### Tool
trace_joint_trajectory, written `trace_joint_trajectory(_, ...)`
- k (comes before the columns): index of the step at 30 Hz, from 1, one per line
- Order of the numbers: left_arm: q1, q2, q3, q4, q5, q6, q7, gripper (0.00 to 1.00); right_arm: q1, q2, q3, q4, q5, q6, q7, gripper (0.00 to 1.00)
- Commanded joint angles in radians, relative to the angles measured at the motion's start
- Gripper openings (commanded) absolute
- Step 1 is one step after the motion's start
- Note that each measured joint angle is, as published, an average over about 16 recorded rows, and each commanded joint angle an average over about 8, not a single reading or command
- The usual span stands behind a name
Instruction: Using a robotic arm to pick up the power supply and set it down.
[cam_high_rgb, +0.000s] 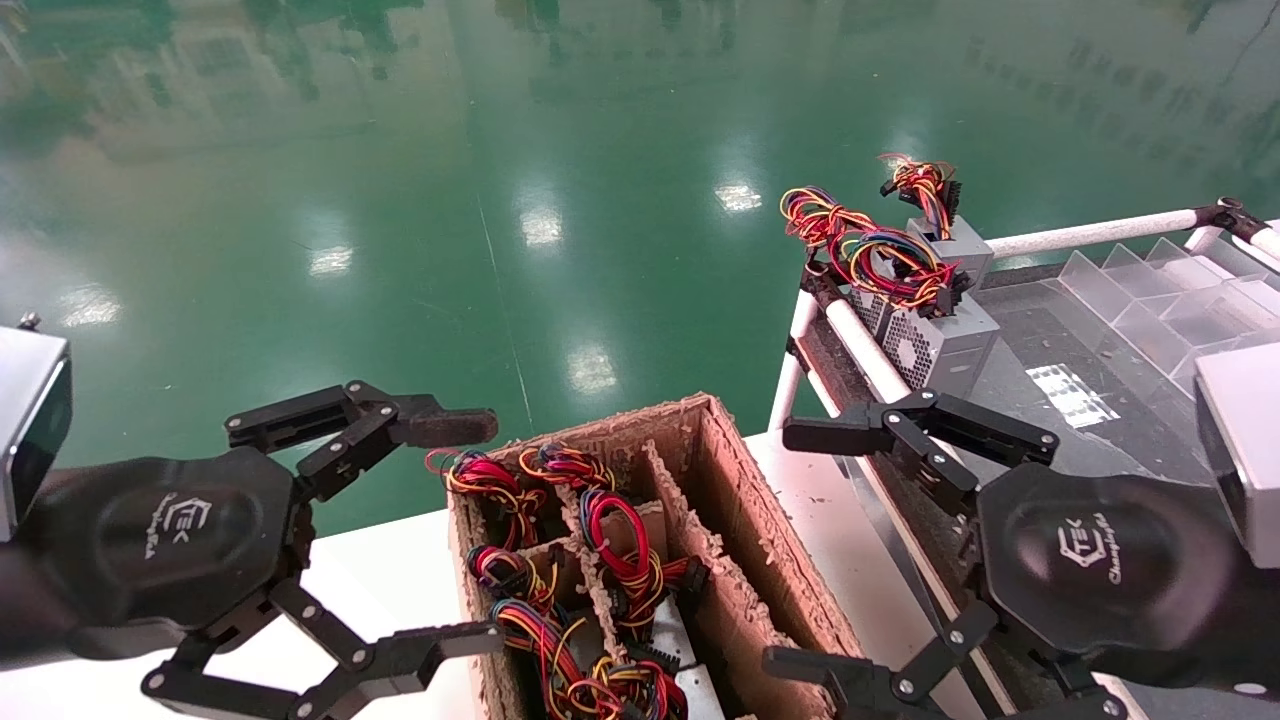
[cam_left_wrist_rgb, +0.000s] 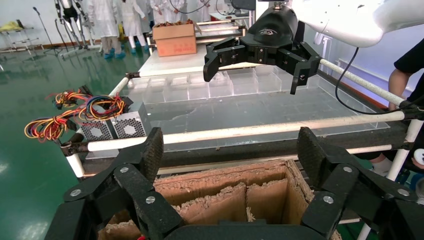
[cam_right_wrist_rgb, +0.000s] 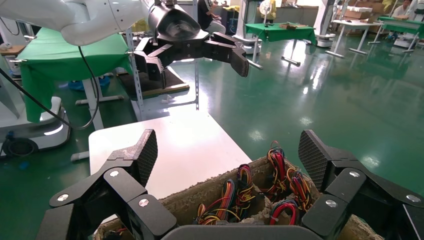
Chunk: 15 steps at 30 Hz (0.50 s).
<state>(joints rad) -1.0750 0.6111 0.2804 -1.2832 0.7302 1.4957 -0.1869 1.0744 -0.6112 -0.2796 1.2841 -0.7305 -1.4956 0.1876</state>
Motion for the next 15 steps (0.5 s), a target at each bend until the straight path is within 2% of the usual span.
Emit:
trace_joint_trajectory(1, 0.0, 0.0, 0.0, 0.0, 0.0, 0.0, 0.0, 0.0, 0.0, 0.0, 0.0, 0.0, 0.0, 0.0, 0.0, 1.0)
trace_joint_trajectory(15, 0.0, 0.0, 0.0, 0.0, 0.0, 0.0, 0.0, 0.0, 0.0, 0.0, 0.0, -0.001, 0.0, 0.0, 0.0, 1.0)
